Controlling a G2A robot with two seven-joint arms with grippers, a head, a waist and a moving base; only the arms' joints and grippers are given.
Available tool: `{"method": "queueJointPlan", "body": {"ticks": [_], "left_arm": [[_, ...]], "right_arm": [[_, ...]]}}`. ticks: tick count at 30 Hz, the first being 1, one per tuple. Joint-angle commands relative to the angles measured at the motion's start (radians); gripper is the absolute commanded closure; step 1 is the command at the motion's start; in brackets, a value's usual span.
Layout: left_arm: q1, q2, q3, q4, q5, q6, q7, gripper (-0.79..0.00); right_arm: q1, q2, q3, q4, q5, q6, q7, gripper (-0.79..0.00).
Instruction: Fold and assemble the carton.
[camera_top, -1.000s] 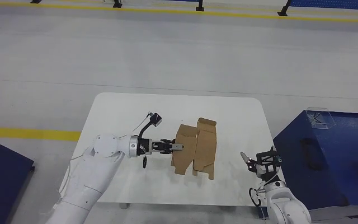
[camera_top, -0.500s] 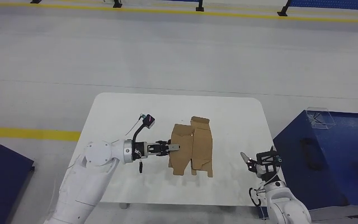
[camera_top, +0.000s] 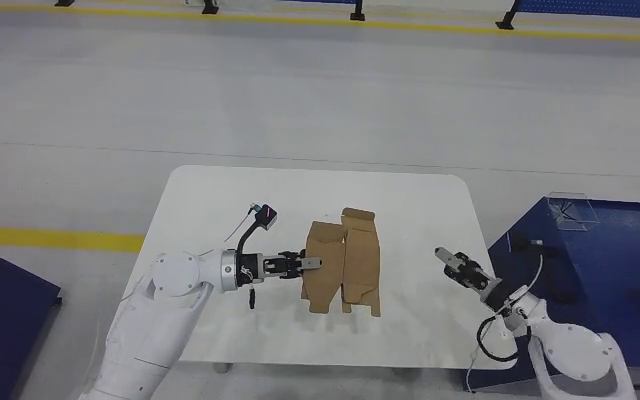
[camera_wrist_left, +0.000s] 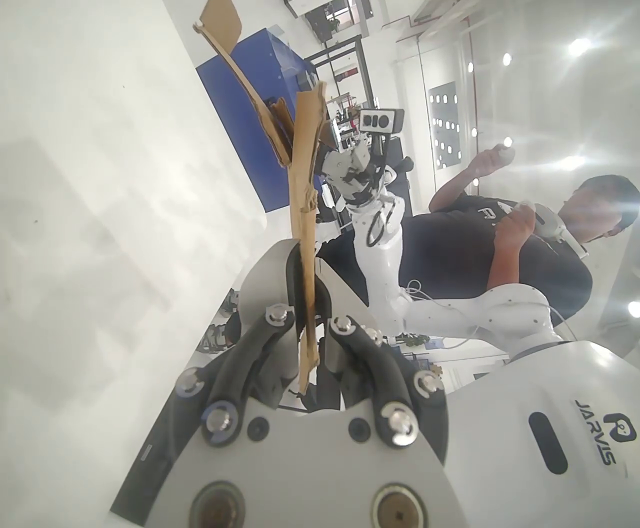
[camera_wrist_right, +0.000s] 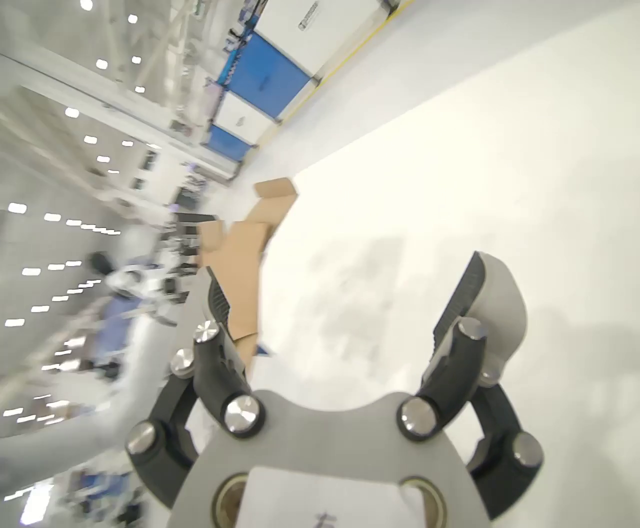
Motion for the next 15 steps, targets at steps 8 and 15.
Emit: {"method": "queueJointPlan", "body": {"ticks": [8, 15], "left_arm": [[0.023, 0.001, 0.001, -0.024, -0.003, 0.023, 0.058, 0.000], [0.037, 0.006, 0.011, -0.032, -0.020, 0.026, 0.060, 0.000]], "right_arm": [[0.261, -0.016, -0.311, 0.324, 0.285, 0.087, 0.227, -0.785], [0.228, -0.034, -0.394, 0.334, 0.351, -0.103, 0.141, -0.256]]}}
